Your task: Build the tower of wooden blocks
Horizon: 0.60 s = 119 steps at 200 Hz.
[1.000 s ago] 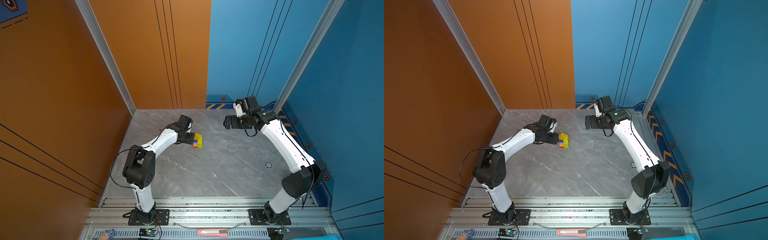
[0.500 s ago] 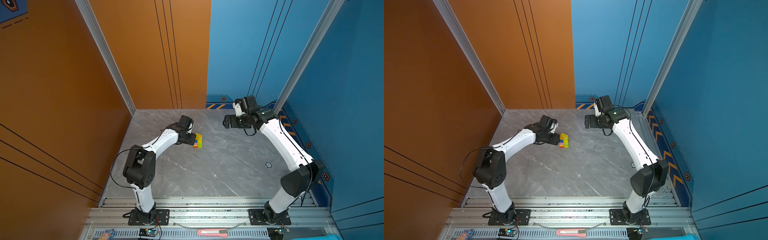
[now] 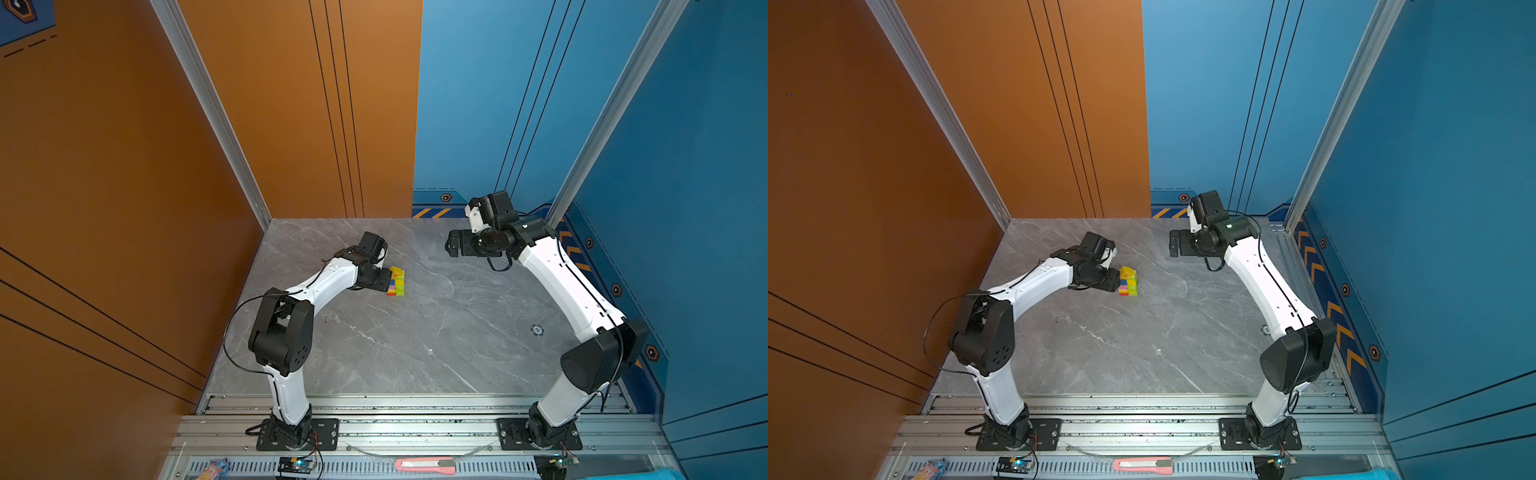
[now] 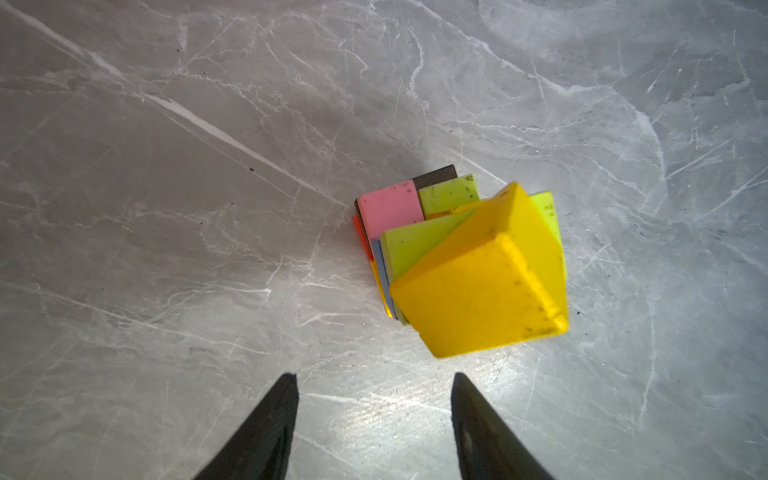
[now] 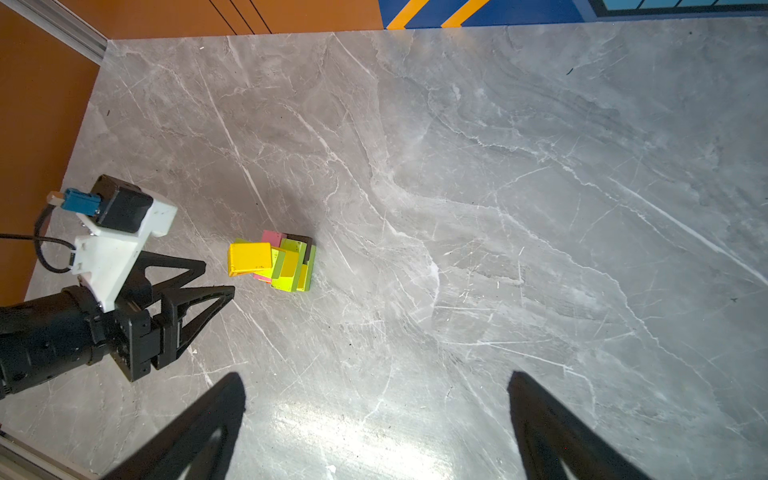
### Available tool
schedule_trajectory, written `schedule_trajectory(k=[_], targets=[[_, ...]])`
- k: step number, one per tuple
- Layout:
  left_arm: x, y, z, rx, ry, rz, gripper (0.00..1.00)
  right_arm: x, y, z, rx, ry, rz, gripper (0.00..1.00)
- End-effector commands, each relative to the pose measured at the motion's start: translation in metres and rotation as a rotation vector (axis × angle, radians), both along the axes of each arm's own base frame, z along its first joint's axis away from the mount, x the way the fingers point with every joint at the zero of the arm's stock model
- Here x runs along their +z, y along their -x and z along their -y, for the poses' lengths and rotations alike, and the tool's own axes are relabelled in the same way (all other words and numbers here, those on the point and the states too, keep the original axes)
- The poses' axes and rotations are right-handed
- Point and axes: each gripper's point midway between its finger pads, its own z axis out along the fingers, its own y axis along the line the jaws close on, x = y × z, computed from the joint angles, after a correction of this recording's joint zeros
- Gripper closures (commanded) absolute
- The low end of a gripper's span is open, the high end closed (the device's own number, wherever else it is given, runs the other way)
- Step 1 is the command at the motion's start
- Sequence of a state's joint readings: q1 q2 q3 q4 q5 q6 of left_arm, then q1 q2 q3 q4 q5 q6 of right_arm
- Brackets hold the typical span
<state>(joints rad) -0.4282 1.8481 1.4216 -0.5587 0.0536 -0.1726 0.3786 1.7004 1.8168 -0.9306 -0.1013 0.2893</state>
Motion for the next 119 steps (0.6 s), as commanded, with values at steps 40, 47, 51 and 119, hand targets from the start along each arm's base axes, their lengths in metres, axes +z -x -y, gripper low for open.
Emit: schedule_trajectory(k=[40,47,51,119], targets=[[0.002,-0.011,-0.003,0.005,-0.004,-0.004,0.40,0.005,-0.006,-0.005,0.002,-0.021,0.007,0.00],[0.002,-0.011,-0.003,0.007,-0.003,-0.003,0.40,0.004,-0.006,-0.005,0.005,-0.022,0.007,0.00],[0.002,-0.012,-0.002,0.006,-0.001,-0.004,0.40,0.004,-0.006,-0.005,0.004,-0.022,0.006,0.00],[0.005,-0.017,-0.007,0.018,0.003,0.005,0.40,0.002,-0.007,-0.006,0.009,-0.028,-0.001,0.00]])
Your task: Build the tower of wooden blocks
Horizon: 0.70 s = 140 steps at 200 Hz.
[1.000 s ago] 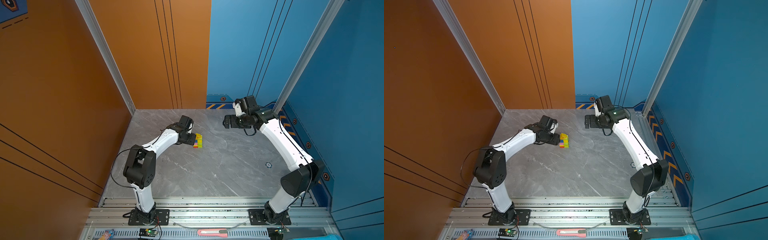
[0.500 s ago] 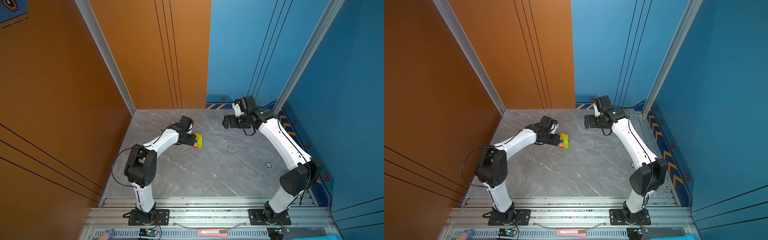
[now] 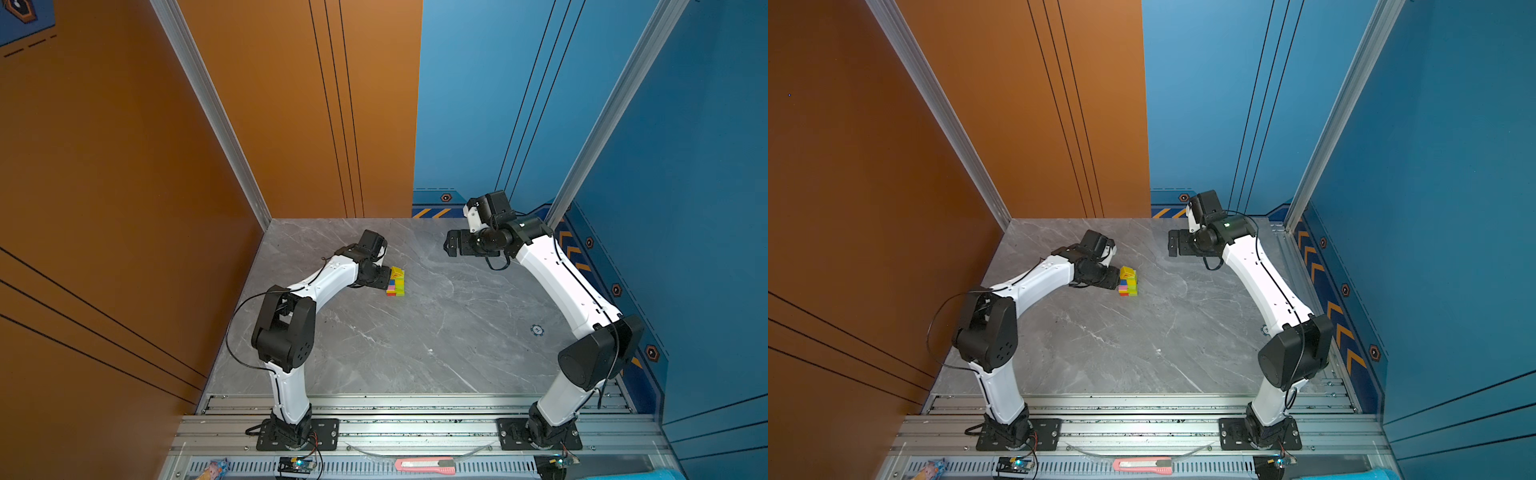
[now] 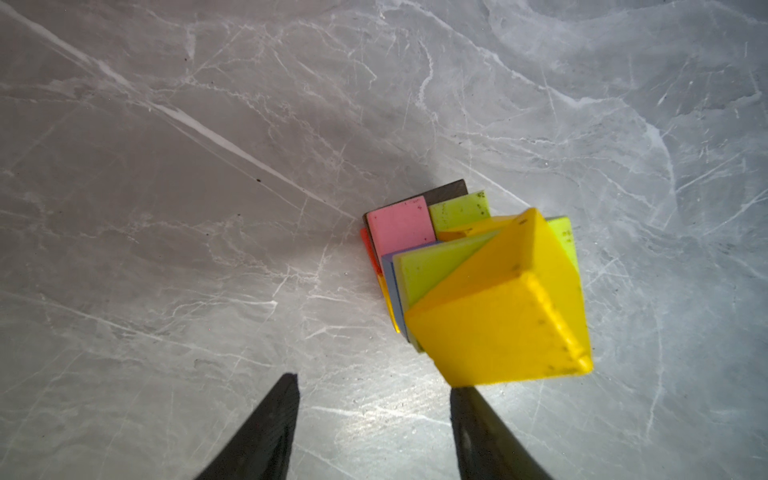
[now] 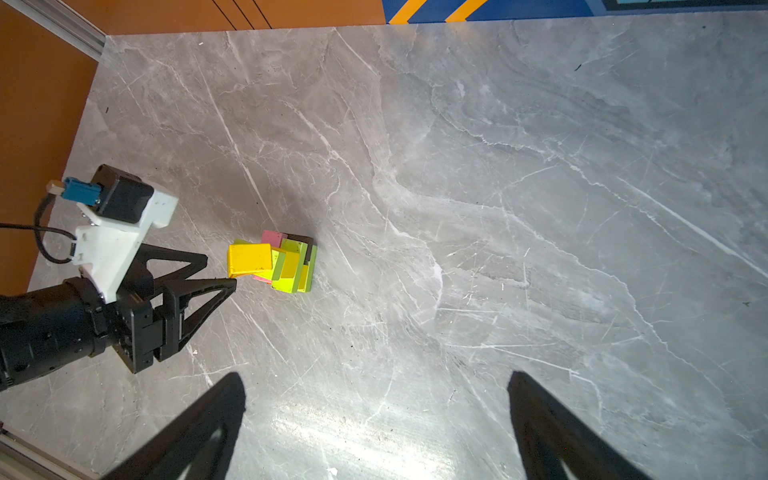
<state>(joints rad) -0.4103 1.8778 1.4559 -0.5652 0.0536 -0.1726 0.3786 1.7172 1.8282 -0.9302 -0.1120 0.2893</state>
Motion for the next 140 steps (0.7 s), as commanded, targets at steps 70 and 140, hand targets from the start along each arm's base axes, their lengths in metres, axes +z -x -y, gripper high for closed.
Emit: schedule_trajectory(k=[70,140], targets=[[0.009,-0.010,-0.003,-0.001,0.012,0.011,0.41,0.004,-0.004,-0.005,0.010,-0.028,0.003,0.00],[0.026,0.002,-0.009,-0.004,0.001,0.011,0.40,0.005,-0.003,-0.004,0.014,-0.027,-0.003,0.00]])
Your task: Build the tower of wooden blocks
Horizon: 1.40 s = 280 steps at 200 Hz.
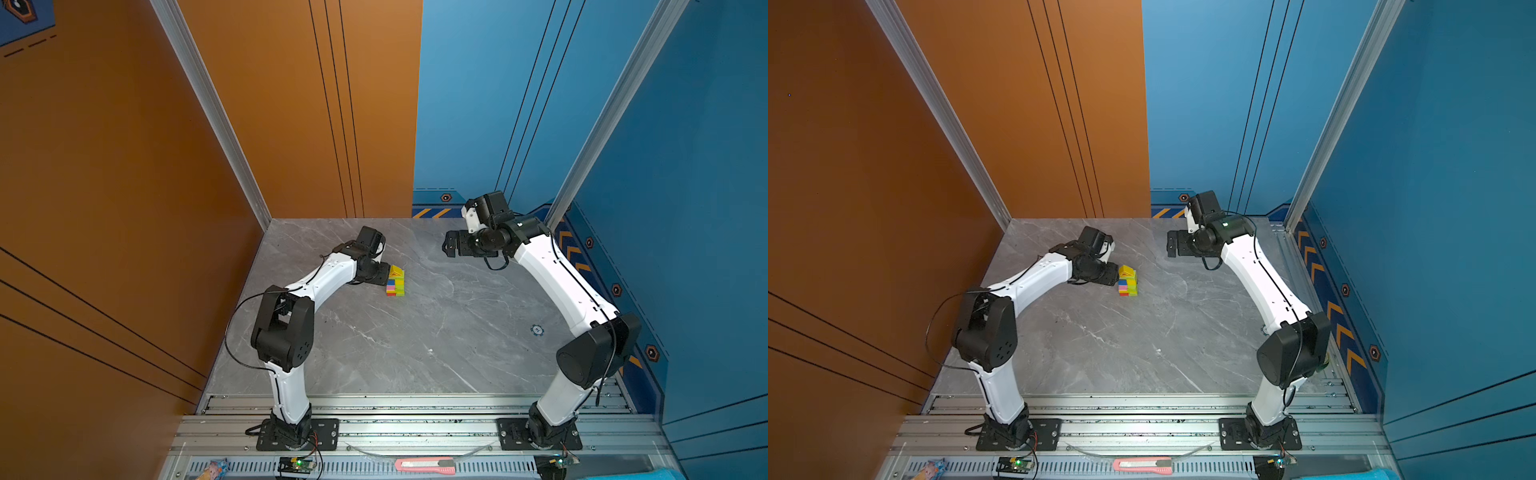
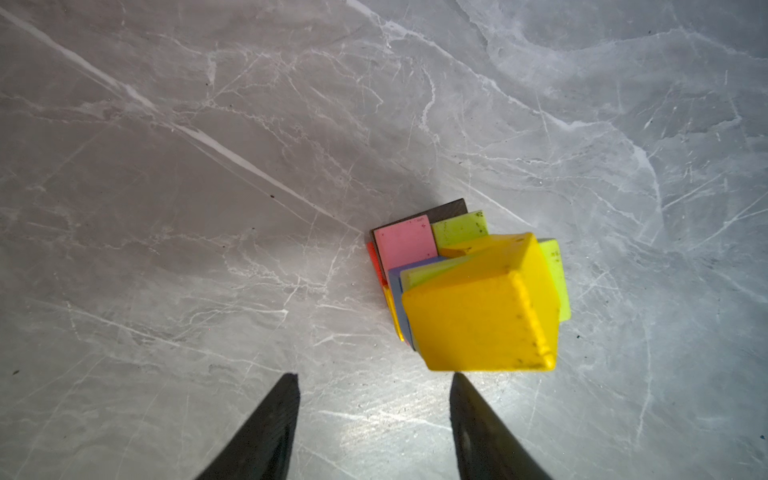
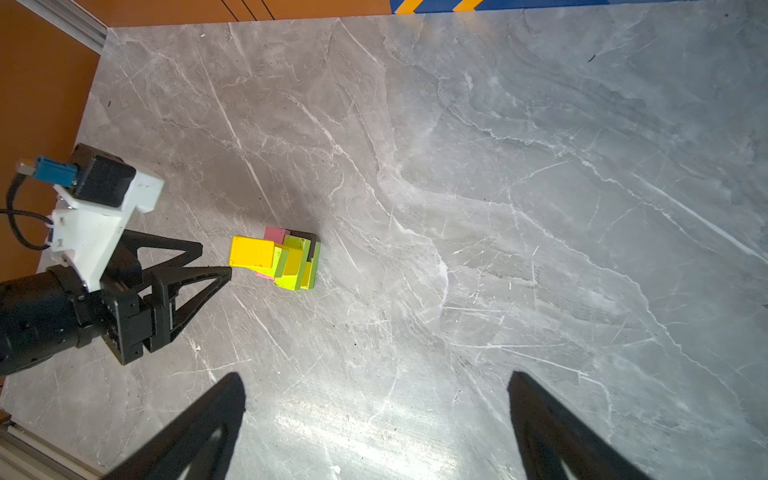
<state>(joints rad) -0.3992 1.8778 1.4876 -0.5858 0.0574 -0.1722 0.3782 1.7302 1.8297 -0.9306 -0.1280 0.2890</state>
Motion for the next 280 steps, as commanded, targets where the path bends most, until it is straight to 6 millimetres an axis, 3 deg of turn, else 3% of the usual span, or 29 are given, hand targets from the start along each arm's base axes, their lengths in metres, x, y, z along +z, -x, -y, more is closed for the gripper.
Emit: schedule_trajectory(k=[1,47,69,77,82,101,128,162,185,202,230,280], targets=[[0.017,0.008,-0.006,-0.015,-0.006,0.003,0.40,0.010,-0.002,-0.001,0.004,-0.020,0.013,0.00],[0.044,0.034,-0.027,-0.003,-0.044,0.032,0.37,0.017,0.008,0.004,0.006,-0.025,0.020,0.00],[0.064,0.045,-0.047,0.043,-0.068,0.085,0.15,0.020,0.016,0.011,0.000,-0.023,0.026,0.00],[0.072,0.048,-0.056,0.069,-0.069,0.109,0.00,0.025,0.017,0.016,-0.009,-0.024,0.039,0.00],[0.078,0.050,-0.063,0.090,-0.073,0.124,0.02,0.014,0.020,0.020,-0.015,-0.012,0.014,0.00],[0.089,0.058,-0.089,0.175,-0.095,0.168,0.02,0.012,0.027,0.032,-0.037,-0.008,0.008,0.00],[0.094,0.076,-0.143,0.371,-0.169,0.217,0.02,0.010,0.035,0.058,-0.099,0.033,0.023,0.00],[0.094,0.108,-0.208,0.604,-0.280,0.304,0.02,-0.001,0.041,0.119,-0.307,0.142,0.079,0.00],[0.089,0.132,-0.245,0.749,-0.346,0.364,0.02,-0.024,0.052,0.158,-0.420,0.210,0.093,0.00],[0.087,0.144,-0.262,0.818,-0.347,0.414,0.02,-0.040,0.062,0.182,-0.490,0.256,0.112,0.00],[0.078,0.157,-0.285,0.899,-0.376,0.453,0.02,-0.068,0.076,0.205,-0.549,0.259,0.102,0.00],[0.062,0.143,-0.298,0.890,-0.422,0.571,0.02,-0.093,0.098,0.227,-0.579,0.302,0.261,0.00]])
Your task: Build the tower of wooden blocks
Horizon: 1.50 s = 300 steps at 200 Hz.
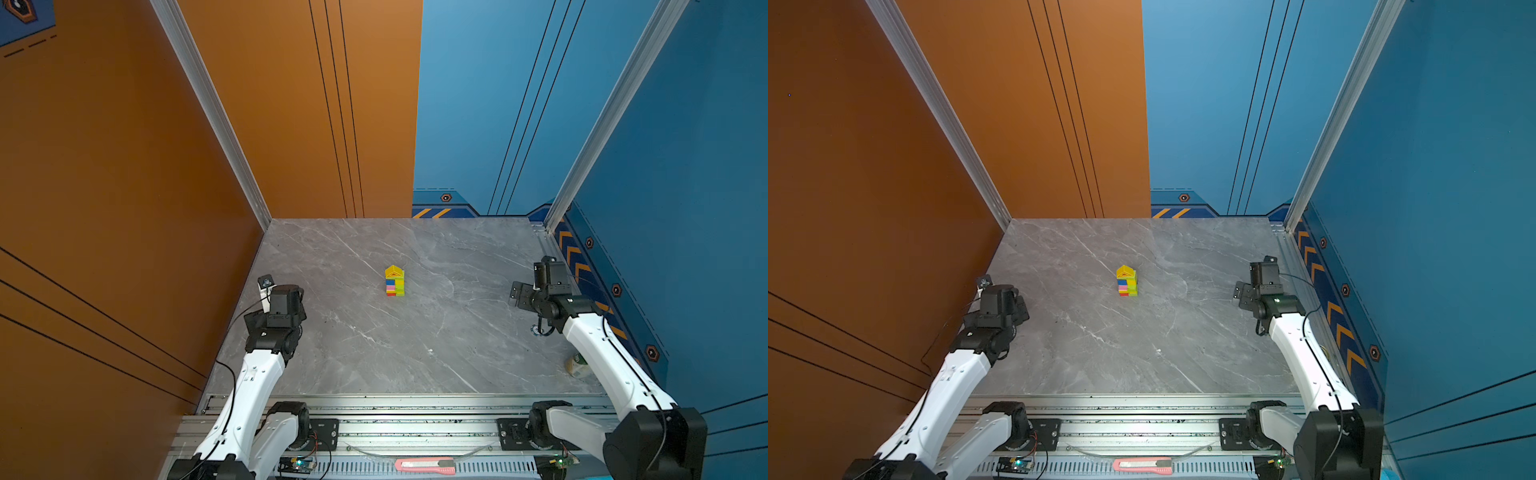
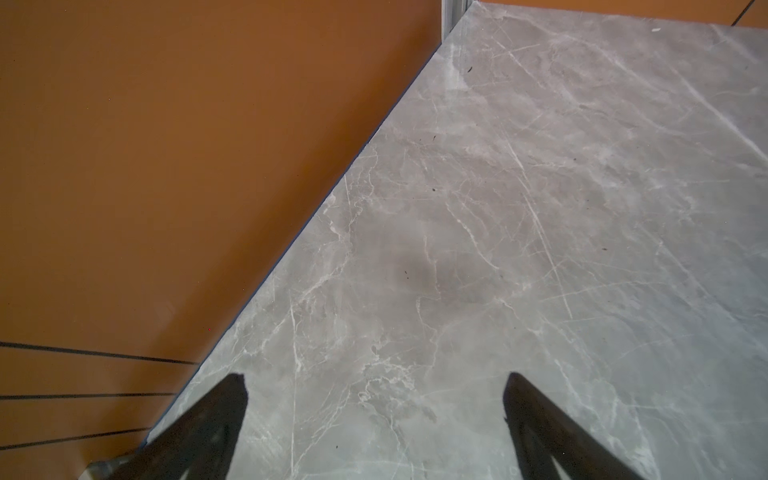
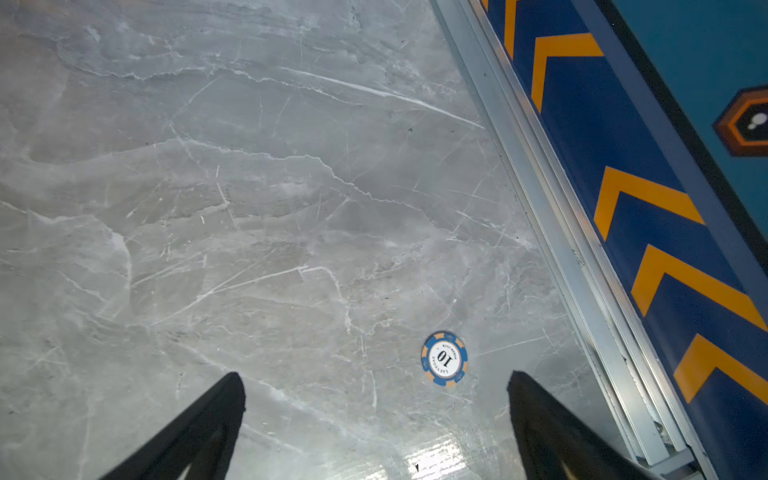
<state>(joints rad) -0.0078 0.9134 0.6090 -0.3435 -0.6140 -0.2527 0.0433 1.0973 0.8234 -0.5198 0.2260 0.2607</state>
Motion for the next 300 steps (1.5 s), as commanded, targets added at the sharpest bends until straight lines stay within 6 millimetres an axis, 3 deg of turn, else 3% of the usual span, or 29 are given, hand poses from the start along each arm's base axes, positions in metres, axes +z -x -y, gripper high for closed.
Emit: schedule_trajectory(k=[1,26,55,107,142,157,234,277,300], targets=[[0.012,-0.015,-0.010,0.013,-0.062,0.121,0.02,0.015,-0.008,0.015,-0.027,0.062,0.159,0.00],[0.002,-0.023,-0.014,-0.010,-0.092,0.169,0.02,0.010,-0.003,0.020,-0.034,0.092,0.222,0.00],[-0.021,-0.033,-0.023,0.016,-0.003,0.188,0.02,-0.003,-0.003,0.026,-0.052,0.118,0.272,0.00],[-0.061,-0.070,-0.024,-0.025,0.036,0.165,0.02,-0.023,-0.010,0.040,-0.130,0.130,0.330,0.00],[-0.059,-0.094,-0.010,-0.124,0.049,0.189,0.02,-0.045,-0.016,0.051,-0.182,0.129,0.351,0.00],[-0.059,-0.101,-0.003,-0.168,0.056,0.187,0.02,-0.046,-0.019,0.053,-0.186,0.129,0.356,0.00],[-0.054,-0.100,0.019,-0.312,0.073,0.238,0.02,-0.040,-0.035,0.042,-0.112,0.083,0.466,0.00],[-0.053,-0.104,0.033,-0.401,0.092,0.240,0.02,-0.038,-0.061,0.033,-0.041,0.067,0.492,0.00],[-0.054,-0.105,0.036,-0.419,0.098,0.238,0.02,-0.047,-0.074,0.020,0.021,0.040,0.505,0.00]])
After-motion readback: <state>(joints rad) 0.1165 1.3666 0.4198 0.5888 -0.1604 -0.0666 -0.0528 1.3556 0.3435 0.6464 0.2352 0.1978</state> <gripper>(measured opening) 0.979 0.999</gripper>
